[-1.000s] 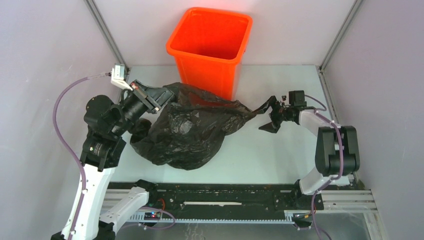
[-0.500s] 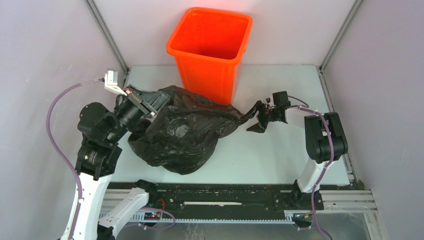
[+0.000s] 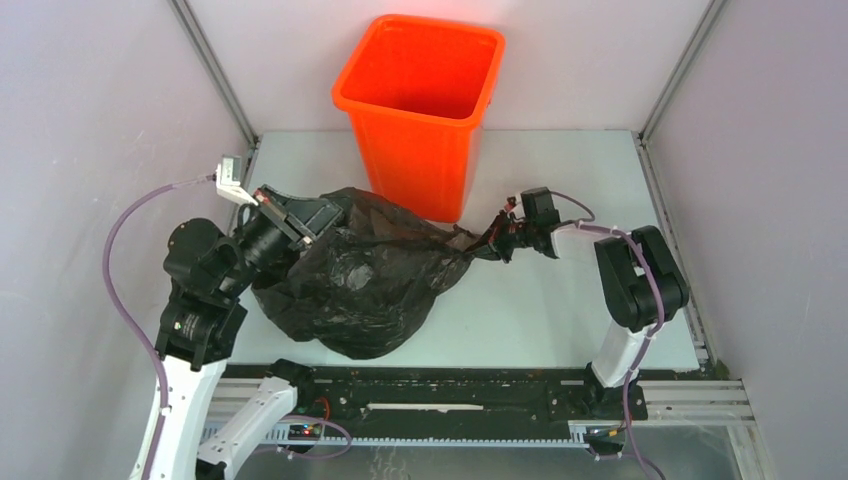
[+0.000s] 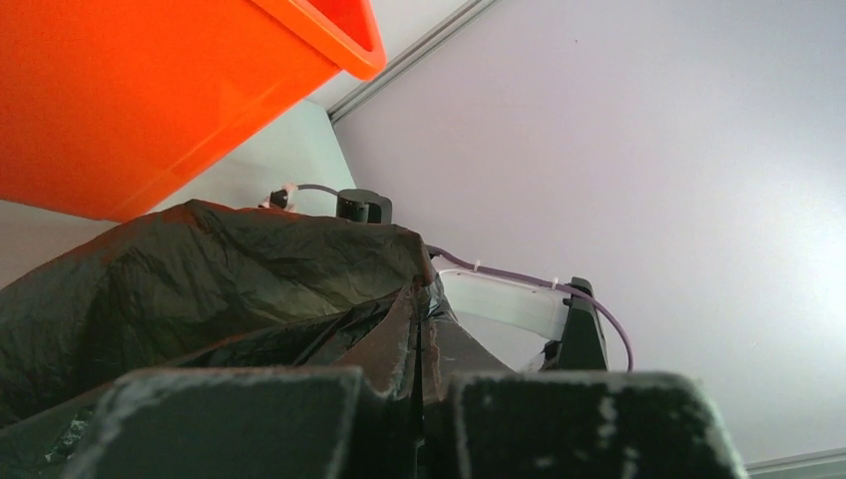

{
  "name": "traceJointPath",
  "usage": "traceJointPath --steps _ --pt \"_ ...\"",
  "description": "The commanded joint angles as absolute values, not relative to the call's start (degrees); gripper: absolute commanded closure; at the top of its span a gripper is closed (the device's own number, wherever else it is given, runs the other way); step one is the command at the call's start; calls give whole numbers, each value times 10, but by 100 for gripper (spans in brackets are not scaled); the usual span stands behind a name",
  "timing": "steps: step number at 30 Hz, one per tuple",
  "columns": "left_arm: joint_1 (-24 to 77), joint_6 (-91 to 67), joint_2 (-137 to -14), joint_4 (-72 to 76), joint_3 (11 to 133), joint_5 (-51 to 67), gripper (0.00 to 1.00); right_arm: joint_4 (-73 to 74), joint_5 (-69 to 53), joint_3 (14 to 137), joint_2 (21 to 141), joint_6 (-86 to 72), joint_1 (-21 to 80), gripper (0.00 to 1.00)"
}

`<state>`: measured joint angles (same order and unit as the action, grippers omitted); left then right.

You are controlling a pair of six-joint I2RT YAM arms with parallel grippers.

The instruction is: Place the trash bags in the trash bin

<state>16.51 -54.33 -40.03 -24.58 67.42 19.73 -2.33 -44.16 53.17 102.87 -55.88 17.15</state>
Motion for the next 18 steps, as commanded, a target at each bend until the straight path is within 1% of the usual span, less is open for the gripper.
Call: traceJointPath --steps 1,4,5,6,8,11,12,14,18 --pt "163 -545 -390 -303 682 160 100 -36 -407 517 989 -580 188 100" --pt "157 -542 -401 -461 704 61 100 83 -348 503 910 -516 185 100" --pt "151 -540 -407 -506 704 45 100 119 -333 505 883 -489 178 100" --pt "142 -537 -413 -515 696 41 100 158 -317 510 858 -466 161 100" --pt "125 -546 -422 -480 672 66 100 259 -297 538 813 -426 120 100" --pt "96 -606 -454 -334 674 176 100 391 -295 617 730 -387 62 100" --pt "95 -627 -472 -287 699 201 100 427 -296 658 703 -380 49 100" --pt "95 -663 -517 -211 789 249 100 492 -297 764 653 -375 34 100" --pt "95 -681 -602 -153 1088 302 100 577 -290 1030 603 -379 46 100"
